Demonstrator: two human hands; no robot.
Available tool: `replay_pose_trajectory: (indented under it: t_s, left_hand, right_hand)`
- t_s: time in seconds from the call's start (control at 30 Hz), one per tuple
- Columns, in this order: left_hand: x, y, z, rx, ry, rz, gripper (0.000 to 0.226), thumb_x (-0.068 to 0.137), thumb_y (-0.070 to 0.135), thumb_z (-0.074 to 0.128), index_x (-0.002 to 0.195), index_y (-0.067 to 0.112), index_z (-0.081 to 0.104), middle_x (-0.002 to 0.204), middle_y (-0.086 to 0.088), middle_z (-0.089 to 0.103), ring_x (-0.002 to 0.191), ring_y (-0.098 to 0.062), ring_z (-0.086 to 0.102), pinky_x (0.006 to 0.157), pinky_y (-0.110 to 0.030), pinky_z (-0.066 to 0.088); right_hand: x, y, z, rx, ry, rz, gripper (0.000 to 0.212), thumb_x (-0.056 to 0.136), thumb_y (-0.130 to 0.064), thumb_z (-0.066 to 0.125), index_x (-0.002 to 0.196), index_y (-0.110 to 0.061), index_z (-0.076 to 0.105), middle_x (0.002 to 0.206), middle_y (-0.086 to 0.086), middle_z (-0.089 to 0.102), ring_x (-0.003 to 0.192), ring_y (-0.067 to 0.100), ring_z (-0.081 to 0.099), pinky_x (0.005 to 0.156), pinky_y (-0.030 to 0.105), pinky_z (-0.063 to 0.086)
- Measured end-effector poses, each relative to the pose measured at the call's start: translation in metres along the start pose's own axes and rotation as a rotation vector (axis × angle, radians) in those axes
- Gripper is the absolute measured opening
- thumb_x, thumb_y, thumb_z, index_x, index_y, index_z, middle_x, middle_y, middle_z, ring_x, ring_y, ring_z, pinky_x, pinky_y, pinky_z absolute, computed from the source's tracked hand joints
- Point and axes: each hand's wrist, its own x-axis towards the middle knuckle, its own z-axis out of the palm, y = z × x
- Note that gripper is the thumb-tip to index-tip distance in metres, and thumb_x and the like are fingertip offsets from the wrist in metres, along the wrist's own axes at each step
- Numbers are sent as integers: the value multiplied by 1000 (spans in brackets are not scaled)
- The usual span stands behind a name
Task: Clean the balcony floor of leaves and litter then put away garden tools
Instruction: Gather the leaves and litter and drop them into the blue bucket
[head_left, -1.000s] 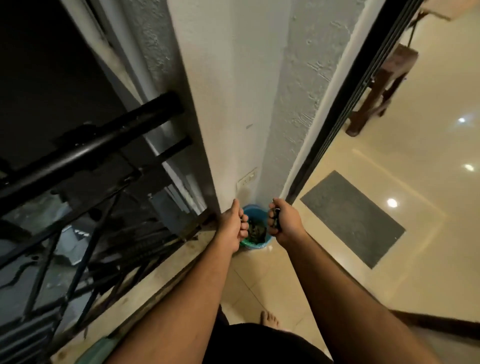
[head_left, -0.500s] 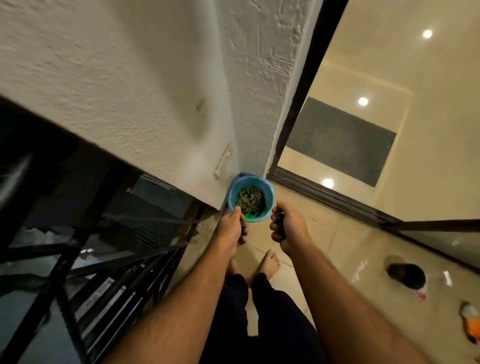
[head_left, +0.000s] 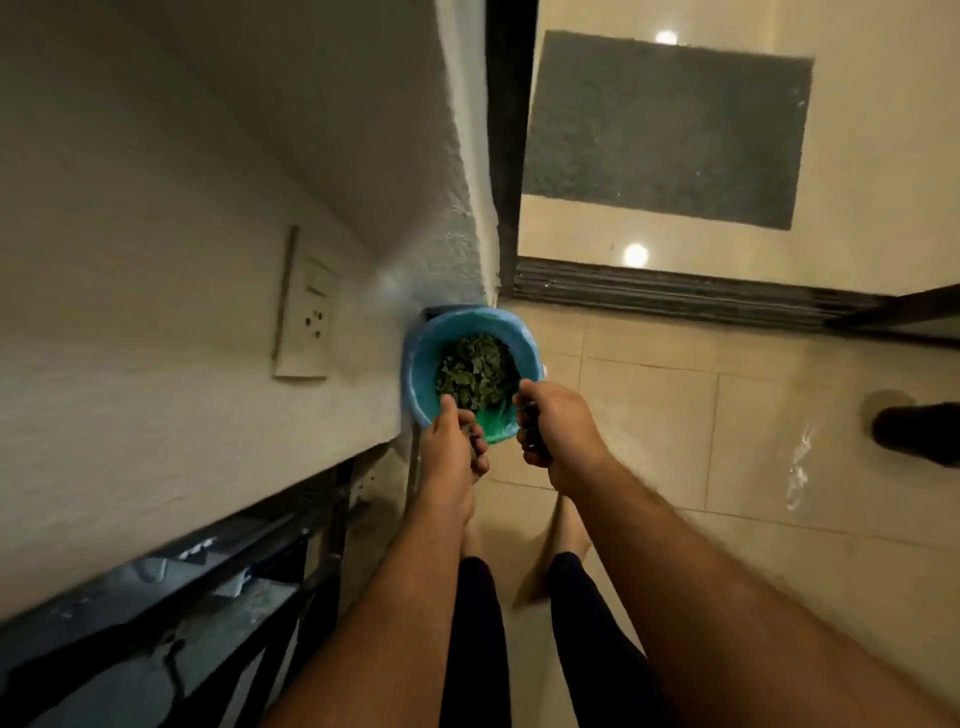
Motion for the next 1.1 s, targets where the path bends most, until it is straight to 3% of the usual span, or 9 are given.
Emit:
replay_pose_trajectory:
  t_s: [0.23,0.37,0.5,0.6,0.67,0.73,0.83,1.0,1.1]
  left_hand:
    - [129,-19,10,21,-42,1,45,102,54,37,88,16,56,71,-1,57,60,-12,52,52,-24,39]
    - [176,-27,12,-36,-39,-4,52,98,62,37,100,16,62,82,-3,62,73,-14,58,62,-28,47]
    - [201,-28,12,-128,-86,-28,73,96,69,32,143,15,45,140,-14,54,121,-27,56,99,-44,46]
    - [195,-22,12,-135,-86,-31,82,94,74,26,157,22,22,160,-13,29,146,-32,31,119,-52,23]
    - [188,-19,12,-125,-78,-10,82,93,75,25,157,24,21,161,-11,27,146,-31,30,120,-52,23]
    - [178,-16,12,-99,-80,4,80,93,74,23,156,24,24,160,-9,30,145,-30,33,118,-49,26]
    - [158,-12,15,-4,-101,25,78,94,73,20,156,26,25,160,-7,30,146,-26,31,115,-45,27]
    - [117,-7,20,212,-161,103,73,95,71,23,156,31,24,158,-3,33,144,-25,33,101,-38,36]
    - [77,-2,24,409,-207,217,73,94,71,29,154,28,30,153,-2,39,141,-25,37,114,-49,35]
  right_hand:
    - [127,58,16,26,114,-35,29,100,-30,55,77,-14,58,65,3,48,53,15,43,42,21,32]
    - [173,69,34,68,124,18,26,100,-36,54,88,-14,63,81,6,59,72,19,55,56,27,43]
    - [203,69,45,220,111,78,33,100,-44,50,100,-15,65,104,9,66,89,22,60,59,29,47]
    - [206,65,46,382,-12,94,66,94,-68,40,129,-16,60,123,6,65,111,21,60,82,36,52]
    - [200,62,46,458,-96,97,85,89,-79,31,140,-15,52,132,5,60,121,20,54,104,40,45]
    - [189,57,44,462,-119,92,93,86,-83,26,141,-13,51,133,7,59,117,20,56,97,37,48]
    - [165,51,39,404,-95,67,79,88,-81,22,131,-23,55,117,1,63,95,11,57,71,28,46]
    - [111,39,21,178,-40,-24,73,93,-74,23,140,-24,46,115,-6,57,95,3,51,92,31,40]
    - [64,26,-1,34,48,-133,46,100,-61,29,109,-28,61,93,-16,56,84,-2,52,79,26,47]
